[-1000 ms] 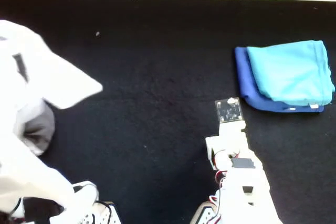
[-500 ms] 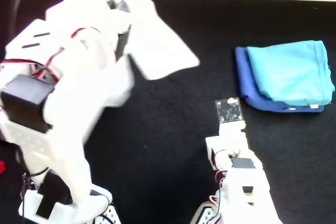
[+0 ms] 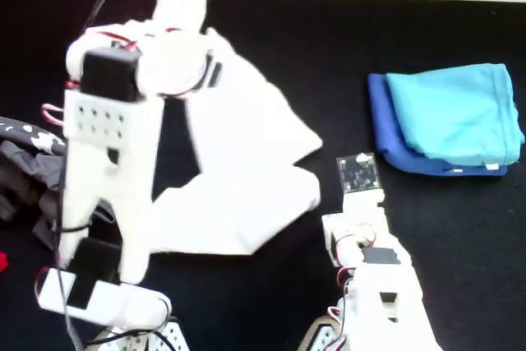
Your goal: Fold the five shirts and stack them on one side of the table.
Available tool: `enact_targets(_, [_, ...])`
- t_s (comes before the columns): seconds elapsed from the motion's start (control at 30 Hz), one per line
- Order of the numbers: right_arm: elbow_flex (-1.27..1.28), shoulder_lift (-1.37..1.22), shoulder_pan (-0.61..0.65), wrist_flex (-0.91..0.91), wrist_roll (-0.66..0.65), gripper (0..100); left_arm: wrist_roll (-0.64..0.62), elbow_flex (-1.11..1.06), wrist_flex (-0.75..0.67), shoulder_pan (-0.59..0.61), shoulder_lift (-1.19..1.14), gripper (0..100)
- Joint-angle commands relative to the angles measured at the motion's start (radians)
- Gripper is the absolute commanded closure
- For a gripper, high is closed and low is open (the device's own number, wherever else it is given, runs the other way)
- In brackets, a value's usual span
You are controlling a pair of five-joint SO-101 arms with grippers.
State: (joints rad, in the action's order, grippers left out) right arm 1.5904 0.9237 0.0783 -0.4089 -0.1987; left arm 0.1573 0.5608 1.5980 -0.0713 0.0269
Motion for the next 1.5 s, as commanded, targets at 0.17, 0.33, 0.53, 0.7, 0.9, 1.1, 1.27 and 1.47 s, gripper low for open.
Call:
enact_targets(0.17, [0.002,0.008,0.018,0.019,0.008,87.2,-0.002,-0.242,0.077,0.328,-0.137,80])
enact_targets(0.33, [0.002,0.008,0.018,0.019,0.008,87.2,0.000,-0.364,0.069,0.521,-0.305,80])
enact_targets(0.53, [0.002,0.008,0.018,0.019,0.008,87.2,0.000,-0.338,-0.020,0.839,-0.558,80])
enact_targets(0.7, [0.002,0.008,0.018,0.019,0.008,87.2,0.069,-0.157,-0.009,1.072,-0.657,80])
enact_targets(0.9, [0.002,0.008,0.018,0.019,0.008,87.2,0.155,0.050,0.120,1.205,-0.661,80])
enact_targets(1.1, [0.002,0.008,0.018,0.019,0.008,87.2,0.149,0.114,0.176,1.221,-0.598,80])
enact_targets(1.27, [0.002,0.008,0.018,0.019,0.008,87.2,0.152,-0.068,0.176,1.176,-0.357,80])
enact_targets(1.47, [0.001,0.015,0.016,0.012,0.008,87.2,0.155,-0.461,0.176,1.018,0.071,80])
